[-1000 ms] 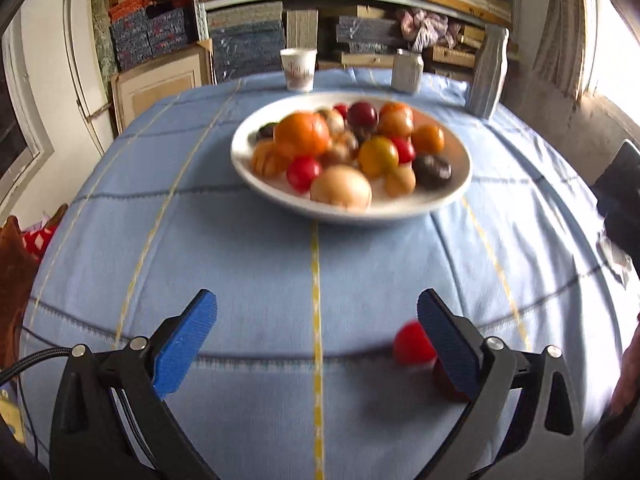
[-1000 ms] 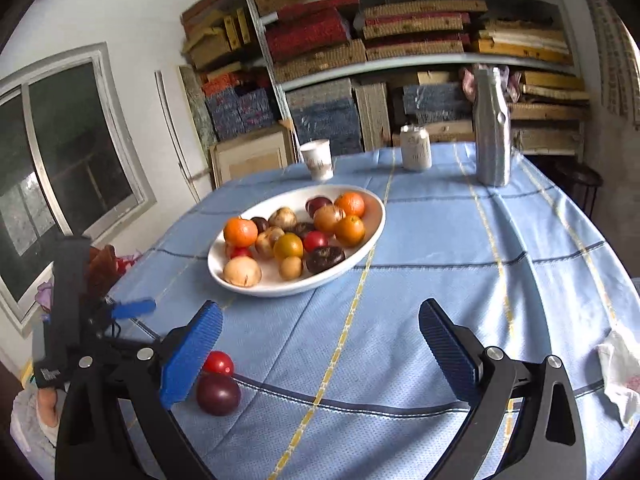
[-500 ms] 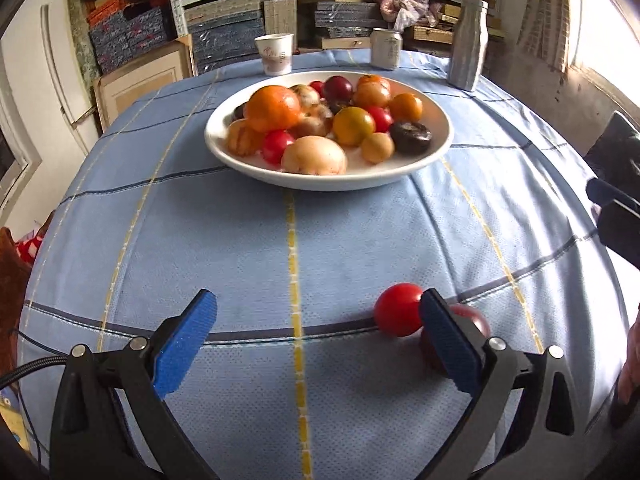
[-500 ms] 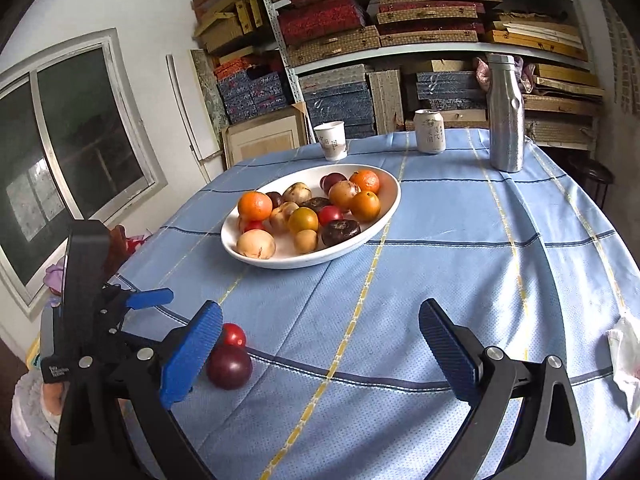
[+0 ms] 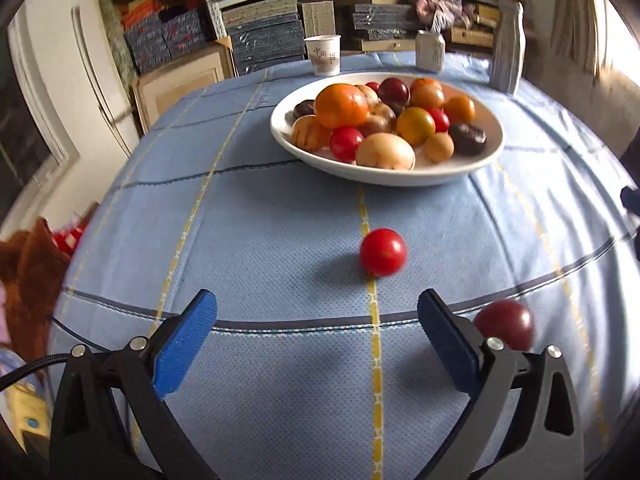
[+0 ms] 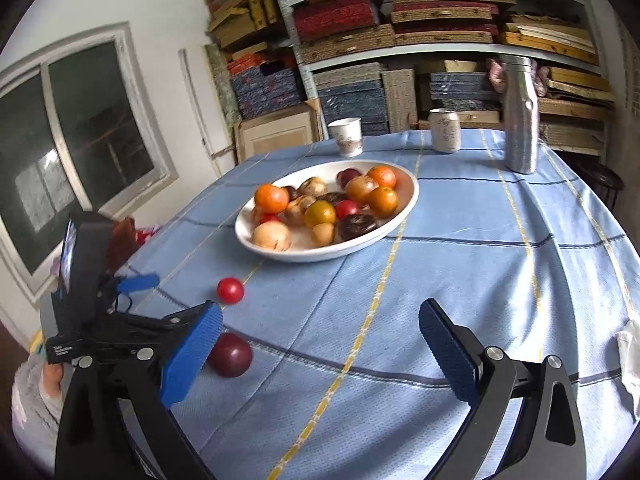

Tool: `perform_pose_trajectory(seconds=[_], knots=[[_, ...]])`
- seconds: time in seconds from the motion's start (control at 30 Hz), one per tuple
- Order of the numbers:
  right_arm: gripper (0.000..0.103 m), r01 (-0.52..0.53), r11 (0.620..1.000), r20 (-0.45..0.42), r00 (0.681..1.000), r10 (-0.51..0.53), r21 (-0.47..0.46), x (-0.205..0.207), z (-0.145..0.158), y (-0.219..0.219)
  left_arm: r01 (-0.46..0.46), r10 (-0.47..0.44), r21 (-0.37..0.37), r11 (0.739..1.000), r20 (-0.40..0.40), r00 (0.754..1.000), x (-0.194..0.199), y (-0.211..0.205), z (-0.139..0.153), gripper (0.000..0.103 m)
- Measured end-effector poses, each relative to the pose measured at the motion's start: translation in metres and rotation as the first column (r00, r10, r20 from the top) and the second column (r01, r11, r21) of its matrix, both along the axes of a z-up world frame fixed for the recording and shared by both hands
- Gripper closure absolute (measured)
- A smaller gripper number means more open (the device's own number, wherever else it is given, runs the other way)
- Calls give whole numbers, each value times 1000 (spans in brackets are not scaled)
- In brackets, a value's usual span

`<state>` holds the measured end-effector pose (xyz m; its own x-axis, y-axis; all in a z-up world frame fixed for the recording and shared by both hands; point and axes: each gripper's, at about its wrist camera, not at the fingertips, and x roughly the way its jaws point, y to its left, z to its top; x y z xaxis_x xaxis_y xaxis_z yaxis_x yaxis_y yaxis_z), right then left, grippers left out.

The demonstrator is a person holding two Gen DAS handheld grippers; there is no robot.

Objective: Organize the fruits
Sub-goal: 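Move the left tool to a red tomato while the right tool approaches a dark red plum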

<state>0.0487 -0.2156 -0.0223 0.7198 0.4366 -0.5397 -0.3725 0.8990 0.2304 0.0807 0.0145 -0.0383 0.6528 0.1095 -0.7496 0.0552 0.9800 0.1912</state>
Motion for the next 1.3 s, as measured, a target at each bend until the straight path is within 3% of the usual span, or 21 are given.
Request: perform_pose_trajectory(seconds=[0.2,0.33,0.5,0.57,0.67,0.73,1.1,1.3], knots=[[4,-47,996,1,999,47,-79,-7,-4,19,39,-39,-39,998,19,999,7,0,3,4],[4,-53,995,-8,999,52,-79,-8,-6,20,56,-56,-172,984,10,998,23,15,3,4],[4,-62,995,-19,998,60,-81,-9,-6,21,35,-45,-253,967,-32,998,27,25,-2,4],[4,-71,994,-22,997,70,-87,-9,-6,23,55,-70,-260,964,-49,996,27,22,-3,4],[4,-82,992,-24,997,80,-95,-10,-7,26,44,-59,-212,976,-62,996,27,17,-6,4],[4,-89,991,-26,996,87,-100,-10,-7,28,67,-87,-240,969,-73,994,26,15,-7,4],[4,-104,990,-45,994,100,-95,-9,-9,31,164,-176,-207,965,-40,984,24,-5,-6,4],[4,-124,988,-55,991,120,-95,-10,-10,35,172,-192,-286,943,-42,981,28,3,-6,4]])
